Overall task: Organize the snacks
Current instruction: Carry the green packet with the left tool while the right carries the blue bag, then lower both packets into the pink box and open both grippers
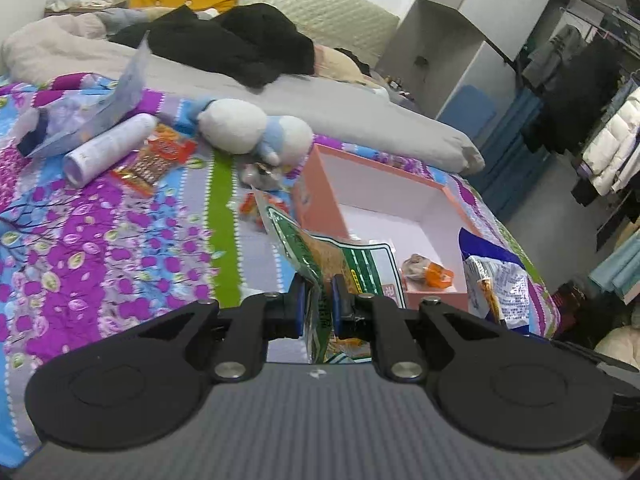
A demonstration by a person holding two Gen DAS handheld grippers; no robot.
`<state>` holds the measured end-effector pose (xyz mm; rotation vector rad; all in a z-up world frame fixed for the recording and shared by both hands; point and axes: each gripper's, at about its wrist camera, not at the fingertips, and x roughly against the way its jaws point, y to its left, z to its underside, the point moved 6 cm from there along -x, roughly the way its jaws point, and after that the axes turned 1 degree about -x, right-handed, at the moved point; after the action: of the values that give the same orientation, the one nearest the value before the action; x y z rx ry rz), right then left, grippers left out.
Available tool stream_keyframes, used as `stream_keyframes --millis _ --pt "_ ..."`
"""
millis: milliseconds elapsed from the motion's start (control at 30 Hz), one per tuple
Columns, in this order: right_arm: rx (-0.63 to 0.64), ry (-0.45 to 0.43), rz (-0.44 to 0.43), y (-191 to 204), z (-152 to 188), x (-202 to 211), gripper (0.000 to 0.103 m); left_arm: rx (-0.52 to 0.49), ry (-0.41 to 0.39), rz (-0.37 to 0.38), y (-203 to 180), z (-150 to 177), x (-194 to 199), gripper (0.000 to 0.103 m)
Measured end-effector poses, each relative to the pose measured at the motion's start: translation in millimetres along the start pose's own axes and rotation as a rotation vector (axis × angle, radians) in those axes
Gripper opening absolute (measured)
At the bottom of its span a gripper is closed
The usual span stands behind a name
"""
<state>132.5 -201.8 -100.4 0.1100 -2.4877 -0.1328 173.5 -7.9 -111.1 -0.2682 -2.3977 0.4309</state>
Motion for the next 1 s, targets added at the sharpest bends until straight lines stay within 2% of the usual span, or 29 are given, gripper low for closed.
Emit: stream_keyframes --millis 267,467,767,1000 --pt "-0.034 0.014 0.014 -37 -22 -21 0.052 -0.004 0.036 0.058 -37 -27 -43 0.015" --pt "-0.011 0.006 0.02 -49 -54 -46 0.052 -0.04 0.05 0.058 -59 -62 -86 0.015" --pt "-0.023 0.004 0.009 -74 -105 -112 0.053 -0.103 0.098 0.019 -75 -113 -170 0.015" --pt "-0.03 0.054 0.003 -89 -116 -168 0.053 -0.109 0.153 -0.012 -73 -130 -232 0.015"
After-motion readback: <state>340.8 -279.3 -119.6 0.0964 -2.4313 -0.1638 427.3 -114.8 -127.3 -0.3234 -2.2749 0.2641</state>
